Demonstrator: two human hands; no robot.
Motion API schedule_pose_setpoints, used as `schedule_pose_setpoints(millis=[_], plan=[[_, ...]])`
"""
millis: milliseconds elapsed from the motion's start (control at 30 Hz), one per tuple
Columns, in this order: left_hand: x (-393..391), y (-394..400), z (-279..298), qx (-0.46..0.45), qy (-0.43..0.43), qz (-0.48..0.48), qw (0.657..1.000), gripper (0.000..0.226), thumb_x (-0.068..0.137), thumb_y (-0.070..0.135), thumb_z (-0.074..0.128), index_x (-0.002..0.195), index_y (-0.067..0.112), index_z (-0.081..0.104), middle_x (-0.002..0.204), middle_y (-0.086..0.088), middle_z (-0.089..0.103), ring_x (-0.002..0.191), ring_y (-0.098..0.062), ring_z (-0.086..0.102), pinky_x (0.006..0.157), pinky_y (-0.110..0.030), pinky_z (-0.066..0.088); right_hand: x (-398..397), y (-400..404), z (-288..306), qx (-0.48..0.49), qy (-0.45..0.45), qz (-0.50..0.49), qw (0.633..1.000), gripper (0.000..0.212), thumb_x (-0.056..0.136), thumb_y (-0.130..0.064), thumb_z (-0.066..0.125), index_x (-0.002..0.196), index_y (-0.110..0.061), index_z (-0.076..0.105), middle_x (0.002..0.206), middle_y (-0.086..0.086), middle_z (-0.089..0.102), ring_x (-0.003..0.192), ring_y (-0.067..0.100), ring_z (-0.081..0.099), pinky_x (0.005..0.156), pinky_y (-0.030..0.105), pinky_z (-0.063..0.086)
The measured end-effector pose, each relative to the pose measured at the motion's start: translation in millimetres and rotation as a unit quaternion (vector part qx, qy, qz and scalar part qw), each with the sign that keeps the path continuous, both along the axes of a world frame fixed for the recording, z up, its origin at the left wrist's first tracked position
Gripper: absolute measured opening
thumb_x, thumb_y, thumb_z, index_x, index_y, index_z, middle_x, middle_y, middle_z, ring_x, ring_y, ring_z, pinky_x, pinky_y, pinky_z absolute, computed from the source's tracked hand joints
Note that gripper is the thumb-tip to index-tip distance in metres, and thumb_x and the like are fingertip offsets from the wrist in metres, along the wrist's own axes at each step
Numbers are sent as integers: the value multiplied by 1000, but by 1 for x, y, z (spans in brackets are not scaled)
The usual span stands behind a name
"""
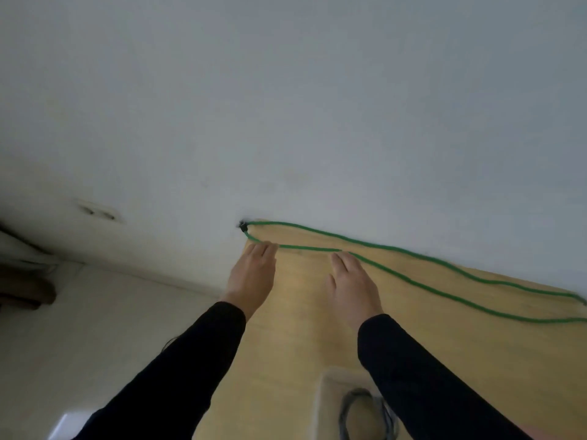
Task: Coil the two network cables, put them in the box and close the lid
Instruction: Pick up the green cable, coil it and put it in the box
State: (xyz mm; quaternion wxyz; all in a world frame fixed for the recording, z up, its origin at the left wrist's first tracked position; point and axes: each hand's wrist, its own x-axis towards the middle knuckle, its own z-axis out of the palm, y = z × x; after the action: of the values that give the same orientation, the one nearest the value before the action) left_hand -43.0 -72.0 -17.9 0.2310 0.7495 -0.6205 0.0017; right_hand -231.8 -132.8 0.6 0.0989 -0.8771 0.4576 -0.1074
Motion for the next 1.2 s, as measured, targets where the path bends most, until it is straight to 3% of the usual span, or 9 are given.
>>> schedule_pose_setpoints(millis=[133, 300, 467, 667, 767, 967, 1033, 1133, 1200], plan=[[25, -35, -30, 10, 33, -25, 999, 39, 73, -10, 67, 111, 1, 63, 105, -13, 68, 97, -30, 64, 73, -34, 54, 21, -33, -32, -1, -3, -25, 1000, 43, 89, -11, 55, 130, -2, 48, 131, 12, 54, 120, 25, 51, 98, 29, 42], [39, -56, -54, 35, 46, -41, 997, 38, 62, -11, 72, 96, 4, 70, 91, -10, 70, 85, -29, 67, 65, -31, 55, 30, -60, -60, 14, 28, -30, 999, 44, 90, -10, 55, 133, -2, 46, 136, 15, 51, 129, 28, 45, 105, 33, 35], [42, -55, -66, 43, 77, -20, 996, 22, 62, -1, 77, 79, 11, 69, 75, -6, 65, 70, -27, 62, 53, -23, 40, 34, -64, -74, -10, 16, -21, 1000, 39, 72, -2, 75, 110, -2, 65, 97, 13, 67, 96, 30, 65, 73, 33, 56], [42, -49, -73, 27, 81, -16, 996, 24, 64, -5, 74, 80, 10, 65, 78, -7, 62, 69, -28, 58, 54, -25, 36, 34, -52, -70, 35, -28, -31, 999, 35, 84, 1, 59, 119, -5, 60, 99, 13, 59, 90, 27, 60, 65, 38, 55], [39, -42, -71, 27, 107, 2, 994, 26, 70, -8, 66, 88, 10, 61, 86, -10, 60, 75, -29, 57, 57, -29, 40, 33, -46, -62, 20, -24, -15, 999, 39, 78, 10, 61, 115, -4, 63, 91, 12, 58, 81, 26, 59, 59, 34, 53], [41, -38, -42, -22, 91, -9, 996, 16, 81, -3, 51, 90, 9, 57, 76, -9, 56, 68, -28, 52, 58, -27, 32, 28, -41, -32, -5, -72, 5, 997, 33, 82, 6, 55, 111, -7, 63, 89, 10, 60, 81, 27, 55, 68, 40, 50], [43, -41, -21, -66, 88, -29, 993, 15, 85, 4, 41, 89, 9, 55, 76, -9, 56, 70, -25, 48, 60, -27, 32, 25, -42, -15, -17, -113, 1, 993, 29, 86, -6, 50, 112, -9, 63, 86, 9, 59, 78, 25, 55, 68, 37, 50], [43, -44, 16, -130, 109, -28, 985, 16, 91, 6, 37, 93, 10, 52, 80, -8, 54, 75, -18, 42, 65, -30, 37, 17, -46, 16, -20, -177, -9, 984, 33, 94, -28, 40, 116, -16, 62, 83, 2, 52, 72, 15, 49, 65, 21, 41], [38, -47, 42, -149, 161, -16, 976, 16, 94, 3, 37, 95, 13, 50, 84, -2, 52, 76, -16, 43, 66, -31, 39, 10, -47, 40, -33, -216, -1, 976, 30, 95, -24, 43, 119, -18, 61, 81, 0, 49, 67, 10, 46, 63, 12, 36]])
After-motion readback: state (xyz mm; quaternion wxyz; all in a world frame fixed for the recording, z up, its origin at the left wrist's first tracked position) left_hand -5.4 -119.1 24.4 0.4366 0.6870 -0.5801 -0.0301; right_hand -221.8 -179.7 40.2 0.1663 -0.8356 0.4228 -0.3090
